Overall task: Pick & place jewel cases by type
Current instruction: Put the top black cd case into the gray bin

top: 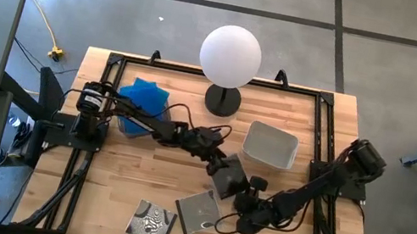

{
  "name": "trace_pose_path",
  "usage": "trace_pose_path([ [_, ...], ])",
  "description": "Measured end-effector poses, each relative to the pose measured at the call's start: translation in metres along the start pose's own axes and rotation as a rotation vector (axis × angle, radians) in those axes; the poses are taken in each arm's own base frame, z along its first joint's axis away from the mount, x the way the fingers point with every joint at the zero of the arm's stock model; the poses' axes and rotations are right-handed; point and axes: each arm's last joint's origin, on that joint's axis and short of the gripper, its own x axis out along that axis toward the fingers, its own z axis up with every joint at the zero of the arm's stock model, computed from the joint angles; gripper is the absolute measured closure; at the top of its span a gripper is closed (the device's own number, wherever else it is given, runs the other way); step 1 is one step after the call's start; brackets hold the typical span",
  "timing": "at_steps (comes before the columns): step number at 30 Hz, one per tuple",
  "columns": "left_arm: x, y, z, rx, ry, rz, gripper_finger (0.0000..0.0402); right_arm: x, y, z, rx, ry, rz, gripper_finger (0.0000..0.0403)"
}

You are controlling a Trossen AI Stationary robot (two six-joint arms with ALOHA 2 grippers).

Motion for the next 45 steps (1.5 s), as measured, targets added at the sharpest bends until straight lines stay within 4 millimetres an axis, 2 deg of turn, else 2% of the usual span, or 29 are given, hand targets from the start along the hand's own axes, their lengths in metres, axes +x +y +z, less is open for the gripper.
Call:
trace_pose_path([
  [5,0.001,-0.012,0.014,0.031,-0.039,-0.032,0.0168,-0.007,-0.004,0.002,-0.002,-0.002,-0.002,0.0266],
  [9,0.003,-0.029,0.015,0.043,0.066,-0.175,0.0168,-0.016,-0.015,0.010,0.011,-0.105,-0.143,0.0266],
  [11,0.003,-0.039,0.020,0.061,0.053,-0.212,0.0168,-0.024,-0.018,0.011,0.006,-0.121,-0.156,0.0266],
  [13,0.003,-0.042,0.024,0.100,0.026,-0.179,0.0168,-0.034,-0.022,0.014,0.019,-0.124,-0.124,0.0266],
  [16,0.003,-0.046,0.023,0.152,0.085,-0.094,0.0168,-0.045,-0.027,0.016,0.029,-0.098,-0.069,0.0266],
  [21,0.000,-0.043,0.015,0.162,0.205,0.113,0.0168,-0.058,-0.019,0.006,-0.053,-0.024,0.053,0.0266],
  [23,0.000,-0.044,0.013,0.223,0.220,0.105,0.0169,-0.060,-0.018,0.001,-0.069,-0.004,0.045,0.0266],
  [26,0.000,-0.059,0.006,0.404,0.245,-0.003,0.0183,-0.062,-0.020,-0.003,-0.028,-0.003,-0.015,0.0266],
  [30,-0.002,-0.091,-0.005,0.599,0.222,-0.092,0.0214,-0.062,-0.028,-0.009,0.028,0.037,-0.101,0.0266],
  [34,-0.005,-0.112,-0.029,0.792,0.210,-0.051,0.0233,-0.059,-0.041,-0.012,0.075,0.122,-0.176,0.0266],
  [37,-0.008,-0.126,-0.042,0.925,0.161,0.013,0.0235,-0.053,-0.048,-0.010,0.110,0.204,-0.156,0.0266],
  [41,-0.009,-0.132,-0.046,0.968,0.080,0.138,0.0226,-0.044,-0.058,-0.001,0.183,0.266,-0.107,0.0266],
  [45,0.006,-0.127,-0.051,0.974,0.039,0.133,0.0207,-0.036,-0.069,0.005,0.235,0.294,-0.122,0.0266],
])
